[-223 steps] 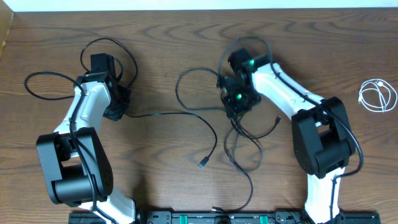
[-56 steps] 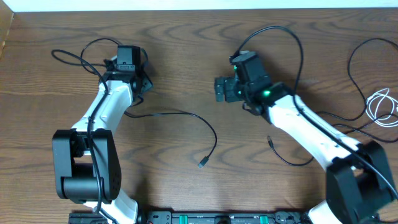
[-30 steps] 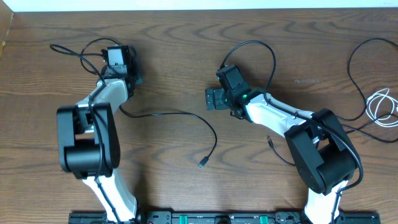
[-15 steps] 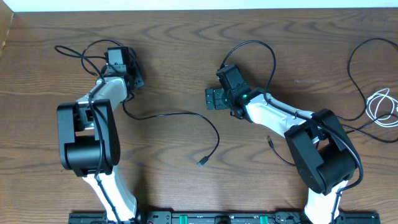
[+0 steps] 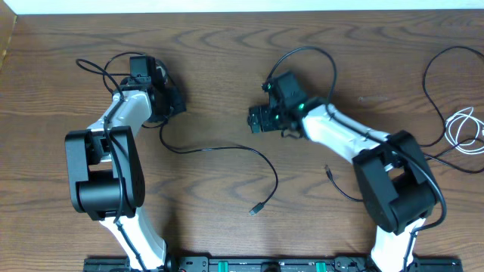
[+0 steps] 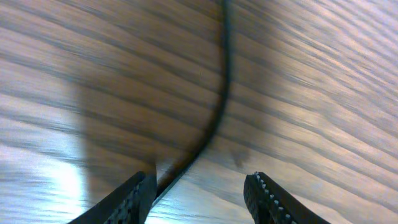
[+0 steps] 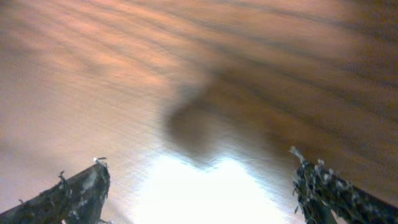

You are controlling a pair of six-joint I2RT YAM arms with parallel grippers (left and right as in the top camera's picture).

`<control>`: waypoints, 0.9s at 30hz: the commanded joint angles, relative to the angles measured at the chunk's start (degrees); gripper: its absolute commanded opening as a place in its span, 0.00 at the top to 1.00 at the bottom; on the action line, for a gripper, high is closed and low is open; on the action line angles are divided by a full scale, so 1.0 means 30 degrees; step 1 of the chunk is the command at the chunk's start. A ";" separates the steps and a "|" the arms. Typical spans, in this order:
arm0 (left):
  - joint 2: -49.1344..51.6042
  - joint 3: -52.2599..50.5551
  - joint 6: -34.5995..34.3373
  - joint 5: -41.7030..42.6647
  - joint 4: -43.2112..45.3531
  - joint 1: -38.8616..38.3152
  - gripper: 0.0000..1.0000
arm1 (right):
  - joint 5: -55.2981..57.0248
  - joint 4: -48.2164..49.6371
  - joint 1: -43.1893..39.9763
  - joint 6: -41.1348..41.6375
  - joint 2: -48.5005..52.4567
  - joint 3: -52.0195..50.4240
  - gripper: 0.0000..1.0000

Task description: Untangle cables

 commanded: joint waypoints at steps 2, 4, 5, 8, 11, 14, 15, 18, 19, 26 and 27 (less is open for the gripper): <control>0.1625 -0.1180 -0.0248 0.3395 -0.0823 -0.0073 0.48 | -1.0054 -0.1676 -0.0852 0.0015 -0.1020 0.2557 0.06; 0.1625 -0.1180 -0.0262 0.3410 -0.0772 -0.0073 0.48 | -1.2101 -0.1712 -0.0860 0.0022 -0.1122 0.2769 0.04; 0.1625 -0.1180 -0.0408 0.3410 -0.0707 -0.0073 0.48 | -1.2859 -0.1625 -0.0809 0.0029 -0.1144 0.2769 0.04; 0.1625 -0.1180 -0.1362 0.3417 -0.0423 -0.0080 0.48 | -1.2597 -0.1909 -0.0444 0.0029 -0.1137 0.2681 0.01; 0.1625 -0.1180 -0.2069 0.3636 -0.0328 -0.0080 0.49 | -1.1256 -0.1967 0.0291 0.1129 -0.1115 0.2310 0.01; 0.1625 -0.1180 -0.2368 0.5202 -0.0379 -0.0080 0.49 | -0.9959 -0.1967 0.1180 0.4211 -0.1042 0.1880 0.01; 0.1625 -0.1180 -0.2404 0.5712 -0.0379 -0.0080 0.49 | -0.9697 -0.1960 0.1464 0.5144 -0.1027 0.1734 0.01; 0.1625 -0.1180 -0.2419 0.6499 -0.0379 -0.0080 0.49 | -0.9041 -0.1916 0.2353 0.7439 -0.1027 0.1341 0.01; 0.1625 -0.1180 -0.2492 0.6492 -0.0372 -0.0080 0.49 | -0.8553 -0.1843 0.2652 0.7861 -0.1027 0.1268 0.01; 0.1625 -0.1180 -0.2834 0.6499 -0.0393 -0.0080 0.49 | -0.2127 -0.1821 0.3978 1.0724 -0.1027 0.1224 0.02; 0.1625 -0.1180 -0.2834 0.6499 -0.0393 -0.0080 0.49 | -0.1501 -0.1821 0.4051 1.0987 -0.1027 0.1224 0.05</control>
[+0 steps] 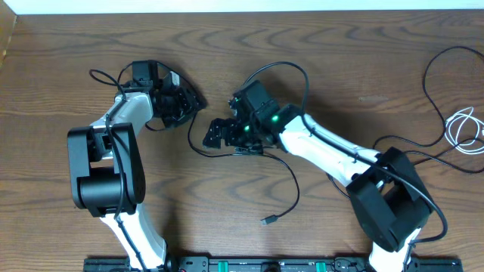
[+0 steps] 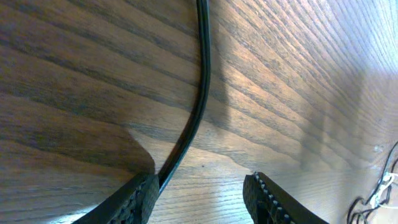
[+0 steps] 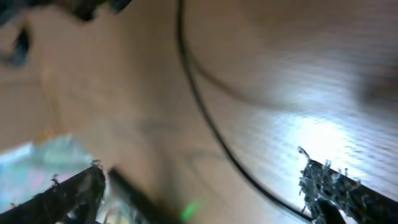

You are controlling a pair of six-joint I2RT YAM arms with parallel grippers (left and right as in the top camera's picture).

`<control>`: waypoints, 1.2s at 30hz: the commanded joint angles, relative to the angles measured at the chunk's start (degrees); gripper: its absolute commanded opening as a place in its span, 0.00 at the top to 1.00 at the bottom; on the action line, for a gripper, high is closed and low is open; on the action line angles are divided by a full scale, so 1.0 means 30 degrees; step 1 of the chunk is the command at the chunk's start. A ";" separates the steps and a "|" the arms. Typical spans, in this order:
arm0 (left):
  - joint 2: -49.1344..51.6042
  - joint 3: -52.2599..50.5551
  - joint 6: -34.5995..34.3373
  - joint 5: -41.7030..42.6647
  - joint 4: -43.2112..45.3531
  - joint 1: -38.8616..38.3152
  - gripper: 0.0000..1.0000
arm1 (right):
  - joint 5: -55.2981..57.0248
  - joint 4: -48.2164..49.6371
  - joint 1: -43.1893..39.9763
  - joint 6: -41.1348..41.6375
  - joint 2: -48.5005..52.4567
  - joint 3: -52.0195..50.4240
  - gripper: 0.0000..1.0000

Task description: Untangle cables

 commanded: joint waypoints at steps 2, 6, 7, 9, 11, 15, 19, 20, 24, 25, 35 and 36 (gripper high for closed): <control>0.1202 -0.0816 -0.0262 -0.0656 -0.0474 -0.0095 0.49 | 0.4393 -0.0044 0.0270 0.2769 -0.0102 -0.0080 0.11; 0.1202 -0.0816 -0.0262 -0.0656 -0.0459 -0.0095 0.49 | 0.3796 -0.0102 0.0459 0.3519 -0.0102 -0.0087 0.12; 0.1202 -0.0816 -0.0262 -0.0656 -0.0459 -0.0095 0.49 | 0.3883 -0.0058 0.0597 0.3512 -0.0102 -0.0087 0.12; 0.1202 -0.0816 -0.0262 -0.0656 -0.0459 -0.0095 0.49 | 0.4612 -0.0029 0.0801 0.3519 -0.0102 -0.0087 0.13; 0.1202 -0.0816 -0.0262 -0.0656 -0.0459 -0.0095 0.49 | 0.5865 0.0015 0.0911 0.3519 -0.0102 -0.0087 0.19; 0.1202 -0.0816 -0.0262 -0.0648 -0.0459 -0.0095 0.53 | 0.7519 0.0117 0.0925 0.3585 0.0051 -0.0087 0.28; 0.1202 -0.0816 -0.0262 -0.0648 -0.0466 -0.0095 0.53 | 0.7956 0.0838 0.0845 0.4029 0.0670 -0.0087 0.29; 0.1202 -0.0816 -0.0262 -0.0648 -0.0466 -0.0095 0.53 | 0.7956 0.1129 0.0809 0.4029 0.0874 -0.0087 0.29; 0.1202 -0.0816 -0.0255 -0.0401 -0.0452 -0.0095 0.53 | 0.7956 0.2441 0.0780 0.4014 0.1880 -0.0087 0.27; 0.1202 -0.0816 -0.0255 -0.0240 -0.0452 -0.0095 0.58 | 0.7956 0.2790 0.0780 0.4007 0.2106 -0.0087 0.28; 0.1202 -0.0816 -0.0248 -0.0240 -0.0240 -0.0095 0.76 | 0.6302 0.5821 0.0386 -0.1224 0.2142 0.0721 0.19; 0.1202 -0.0816 -0.0248 -0.0240 -0.0233 -0.0095 0.79 | 0.6302 0.5661 0.0386 -0.1450 0.1872 0.0911 0.16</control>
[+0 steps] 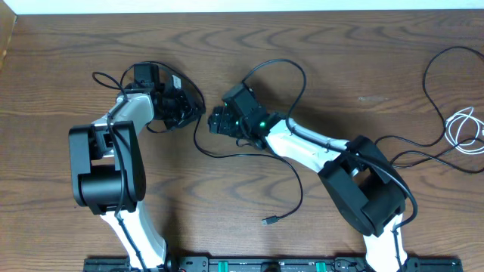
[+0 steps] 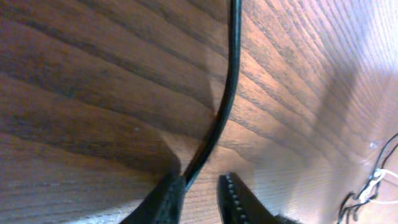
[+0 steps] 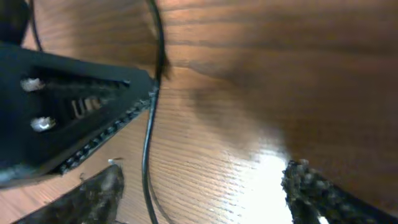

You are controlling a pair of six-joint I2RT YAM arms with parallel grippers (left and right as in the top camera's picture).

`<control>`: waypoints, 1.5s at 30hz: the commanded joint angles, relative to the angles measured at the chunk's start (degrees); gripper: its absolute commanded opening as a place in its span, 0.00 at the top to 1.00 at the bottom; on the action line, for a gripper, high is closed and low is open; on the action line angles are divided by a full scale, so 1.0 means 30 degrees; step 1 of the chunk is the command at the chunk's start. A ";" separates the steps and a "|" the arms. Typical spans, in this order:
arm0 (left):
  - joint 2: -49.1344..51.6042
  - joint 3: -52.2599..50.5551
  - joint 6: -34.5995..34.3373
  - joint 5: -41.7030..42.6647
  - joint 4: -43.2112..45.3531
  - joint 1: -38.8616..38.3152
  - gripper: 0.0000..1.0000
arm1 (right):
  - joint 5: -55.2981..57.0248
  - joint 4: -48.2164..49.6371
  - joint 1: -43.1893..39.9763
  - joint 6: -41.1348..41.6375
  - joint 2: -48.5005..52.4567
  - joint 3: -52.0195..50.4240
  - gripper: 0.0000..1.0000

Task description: Untangle cables

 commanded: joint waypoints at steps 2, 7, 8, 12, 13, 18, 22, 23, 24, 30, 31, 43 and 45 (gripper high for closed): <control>0.0896 -0.0641 0.0117 -0.0765 -0.0168 -0.0095 0.82 | -0.0474 -0.0437 -0.0080 -0.2463 -0.1515 0.1042 0.14; 0.0896 -0.0641 0.0117 -0.0765 -0.0168 -0.0095 0.86 | -0.2776 -0.1107 0.0000 -0.2433 -0.3424 0.1064 0.16; 0.0896 -0.0641 0.0117 -0.0765 -0.0160 -0.0095 0.86 | -0.3825 -0.1319 0.0015 -0.2339 -0.3723 0.1064 0.16; 0.0896 -0.0641 0.0117 -0.0765 -0.0109 -0.0095 0.90 | -0.6586 -0.3606 0.0029 -0.0459 -0.4116 0.1064 0.19; 0.0896 -0.0641 0.0117 -0.0772 -0.0095 -0.0095 0.92 | -0.6878 -0.4364 0.0029 0.0131 -0.4116 0.1064 0.21; 0.0896 -0.0641 0.0117 -0.0772 -0.0095 -0.0095 0.93 | -0.7074 -0.7985 0.0182 0.0860 -0.3978 0.1049 0.25; 0.0896 -0.0641 0.0117 -0.0780 -0.0087 -0.0095 0.93 | -0.5574 -0.9020 0.0481 0.0889 -0.3891 0.1042 0.28; 0.0896 -0.0641 0.0117 -0.0780 -0.0087 -0.0095 0.93 | -0.5253 -0.9245 0.0546 0.1180 -0.3883 0.1042 0.30; 0.0896 -0.0641 0.0117 -0.0780 -0.0087 -0.0095 0.92 | -0.5027 -0.9486 0.0605 0.1676 -0.3883 0.1042 0.32; 0.0896 -0.0641 0.0117 -0.0831 -0.0087 -0.0095 0.92 | -0.4583 -0.9646 0.1370 0.3621 -0.3883 0.0780 0.33; 0.0896 -0.0641 0.0117 -0.0831 -0.0087 -0.0095 0.93 | -0.4073 -0.9646 0.1530 0.3767 -0.3883 0.0750 0.31; 0.0896 -0.0641 0.0117 -0.0831 -0.0029 -0.0095 0.92 | -0.1319 -0.9857 0.1719 0.4911 -0.3512 0.0678 0.21; 0.0896 -0.0641 0.0117 -0.0831 -0.0029 -0.0095 0.93 | -0.1428 -0.9857 0.1727 0.4954 -0.3228 0.0678 0.22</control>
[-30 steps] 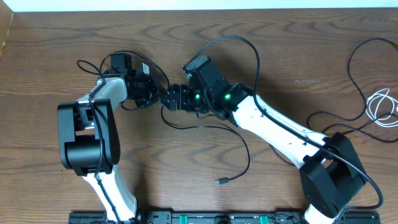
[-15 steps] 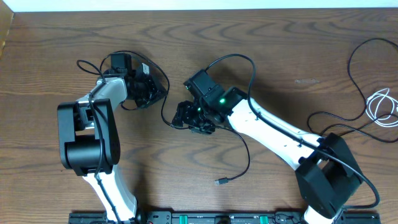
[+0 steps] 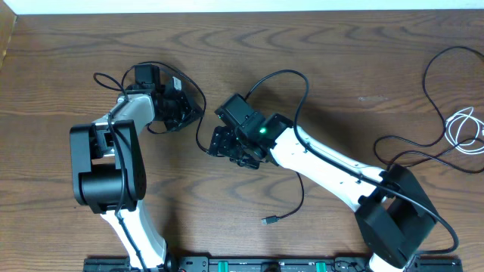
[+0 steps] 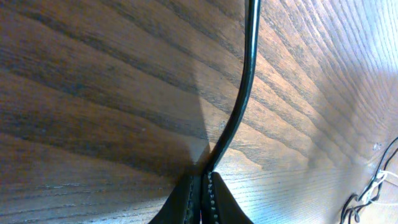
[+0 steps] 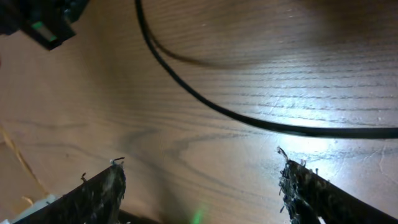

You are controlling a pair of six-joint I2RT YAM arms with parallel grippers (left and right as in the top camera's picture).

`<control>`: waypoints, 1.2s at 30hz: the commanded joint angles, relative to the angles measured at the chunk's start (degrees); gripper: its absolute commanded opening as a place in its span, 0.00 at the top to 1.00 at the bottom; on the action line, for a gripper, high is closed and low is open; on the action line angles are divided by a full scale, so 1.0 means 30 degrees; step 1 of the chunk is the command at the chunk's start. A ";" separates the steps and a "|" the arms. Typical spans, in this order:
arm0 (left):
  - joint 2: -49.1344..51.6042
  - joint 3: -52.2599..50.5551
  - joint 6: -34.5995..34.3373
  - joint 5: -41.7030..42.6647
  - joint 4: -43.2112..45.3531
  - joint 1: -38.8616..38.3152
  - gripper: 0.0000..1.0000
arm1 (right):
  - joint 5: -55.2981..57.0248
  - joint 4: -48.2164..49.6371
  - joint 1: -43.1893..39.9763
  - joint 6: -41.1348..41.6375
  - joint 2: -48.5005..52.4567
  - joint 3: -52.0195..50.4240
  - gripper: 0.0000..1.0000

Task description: Untangle cables

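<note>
A thin black cable [image 3: 296, 172] curves from my left gripper across the table's middle to a small plug [image 3: 268, 221] near the front. In the left wrist view the cable [image 4: 244, 93] runs down into the jaws. My left gripper [image 3: 193, 113] [image 4: 204, 186] is shut on it. Just right of it and nearer the front, my right gripper [image 3: 221, 145] [image 5: 199, 183] hangs open low over the wood. The cable [image 5: 205, 102] crosses beyond its fingertips [image 5: 102, 190], and nothing is between them.
A white coiled cable [image 3: 463, 125] and another long black cable [image 3: 432, 91] lie at the far right edge. Each arm's own black lead loops above it [image 3: 291, 74]. The wooden table [image 3: 340, 45] stretches wide behind both arms.
My left jaws, then a small gap apart around the black cable, are now shut on it. The right gripper has moved from beside the left gripper toward the front, still open.
Both grippers were open, the left over the cable's end and the right farther right. Then they stood closer together and the cable lay shifted right. After that the left jaws were nearly shut around the cable; now they grip it.
</note>
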 commanded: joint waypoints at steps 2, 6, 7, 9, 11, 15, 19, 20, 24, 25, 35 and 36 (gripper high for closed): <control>0.0765 -0.0525 0.0168 -0.0729 -0.0146 -0.0080 0.92 | 0.0284 -0.0058 -0.0029 0.0612 0.1027 -0.0197 0.22; 0.0765 -0.0525 0.0160 -0.0729 -0.0146 -0.0080 0.92 | 0.0430 0.0197 -0.0080 0.0612 0.1501 -0.0197 0.21; 0.0765 -0.0525 0.0160 -0.0729 -0.0146 -0.0080 0.92 | 0.0714 0.0357 -0.0124 0.0597 0.1545 -0.0197 0.21; 0.0765 -0.0525 0.0168 -0.0729 -0.0146 -0.0080 0.92 | 0.1712 0.0546 -0.0270 0.0597 0.1734 -0.0197 0.22; 0.0765 -0.0525 0.0168 -0.0736 -0.0146 -0.0080 0.92 | 0.3198 0.0619 -0.0444 0.0597 0.1858 -0.0197 0.27; 0.0765 -0.0525 0.0168 -0.0736 -0.0146 -0.0080 0.92 | 0.6025 0.1188 -0.0685 0.0597 0.1923 -0.0197 0.38; 0.0765 -0.0525 0.0175 -0.0736 -0.0146 -0.0080 0.92 | 0.6207 0.3060 -0.0707 -0.1749 0.1923 -0.0197 0.39; 0.0765 -0.0525 0.0175 -0.0736 -0.0146 -0.0080 0.92 | 0.6207 0.3570 -0.0707 -0.2790 0.1923 -0.0197 0.39; 0.0765 -0.0525 0.0175 -0.0736 -0.0138 -0.0080 0.92 | 0.6215 0.4495 -0.0750 -0.4124 0.1923 -0.0197 0.39; 0.0765 -0.0525 0.0175 -0.0736 -0.0138 -0.0080 0.92 | 0.6215 0.4568 -0.0801 -0.4116 0.1923 -0.0197 0.38; 0.0765 -0.0525 0.0182 -0.0736 -0.0138 -0.0080 0.93 | 0.6025 0.6477 -0.1814 -0.5588 0.1923 -0.0189 0.33; 0.0765 -0.0525 0.0182 -0.0736 -0.0138 -0.0080 0.93 | 0.5799 0.6732 -0.1953 -0.5748 0.1923 -0.0189 0.33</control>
